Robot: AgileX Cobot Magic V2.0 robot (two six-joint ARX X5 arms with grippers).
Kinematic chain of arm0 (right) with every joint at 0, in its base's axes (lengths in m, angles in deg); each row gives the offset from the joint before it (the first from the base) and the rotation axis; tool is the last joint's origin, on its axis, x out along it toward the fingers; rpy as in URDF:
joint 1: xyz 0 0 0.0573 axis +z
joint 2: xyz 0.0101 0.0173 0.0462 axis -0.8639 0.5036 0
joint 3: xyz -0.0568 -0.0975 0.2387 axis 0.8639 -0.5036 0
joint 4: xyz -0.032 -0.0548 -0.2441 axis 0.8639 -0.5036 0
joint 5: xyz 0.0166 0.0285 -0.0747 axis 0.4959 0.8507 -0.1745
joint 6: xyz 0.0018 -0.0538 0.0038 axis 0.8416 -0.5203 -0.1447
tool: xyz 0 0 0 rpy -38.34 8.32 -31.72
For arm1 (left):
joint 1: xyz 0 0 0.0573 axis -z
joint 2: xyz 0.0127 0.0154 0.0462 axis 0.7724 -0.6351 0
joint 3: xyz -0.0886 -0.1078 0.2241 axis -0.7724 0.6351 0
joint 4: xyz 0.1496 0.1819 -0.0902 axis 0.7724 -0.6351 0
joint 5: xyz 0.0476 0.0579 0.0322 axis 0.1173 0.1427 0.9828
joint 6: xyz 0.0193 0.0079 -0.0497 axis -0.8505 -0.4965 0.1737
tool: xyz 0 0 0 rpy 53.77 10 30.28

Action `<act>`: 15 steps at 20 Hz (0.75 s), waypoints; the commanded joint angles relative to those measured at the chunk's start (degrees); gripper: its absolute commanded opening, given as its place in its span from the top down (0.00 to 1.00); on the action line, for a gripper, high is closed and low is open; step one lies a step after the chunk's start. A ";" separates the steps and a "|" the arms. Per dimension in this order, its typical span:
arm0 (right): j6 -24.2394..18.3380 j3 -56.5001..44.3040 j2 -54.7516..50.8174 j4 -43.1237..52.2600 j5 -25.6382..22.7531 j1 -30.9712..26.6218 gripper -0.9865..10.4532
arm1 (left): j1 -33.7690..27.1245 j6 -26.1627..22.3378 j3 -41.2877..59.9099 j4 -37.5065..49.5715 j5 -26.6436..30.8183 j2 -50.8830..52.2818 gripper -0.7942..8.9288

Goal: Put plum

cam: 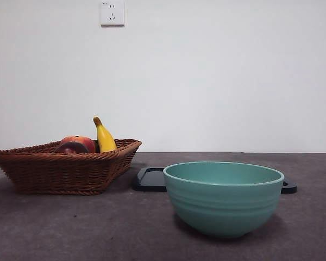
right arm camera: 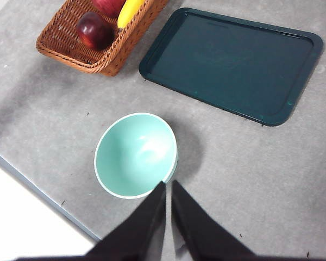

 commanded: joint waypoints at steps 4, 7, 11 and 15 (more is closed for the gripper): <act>0.04 1.20 0.28 0.39 0.15 0.24 0.63 | 0.09 -0.85 -1.49 0.33 -0.33 -0.33 0.48; 0.17 1.20 0.28 0.42 0.13 0.24 0.60 | 0.09 -0.81 -1.49 0.33 -0.31 -0.33 0.42; 0.39 1.20 0.28 0.42 0.15 0.24 0.60 | 0.09 -0.66 -1.49 0.98 -0.28 -0.37 0.42; 0.81 1.20 0.28 0.52 0.20 0.24 0.60 | 0.39 0.11 -1.49 4.31 -0.22 -1.53 0.42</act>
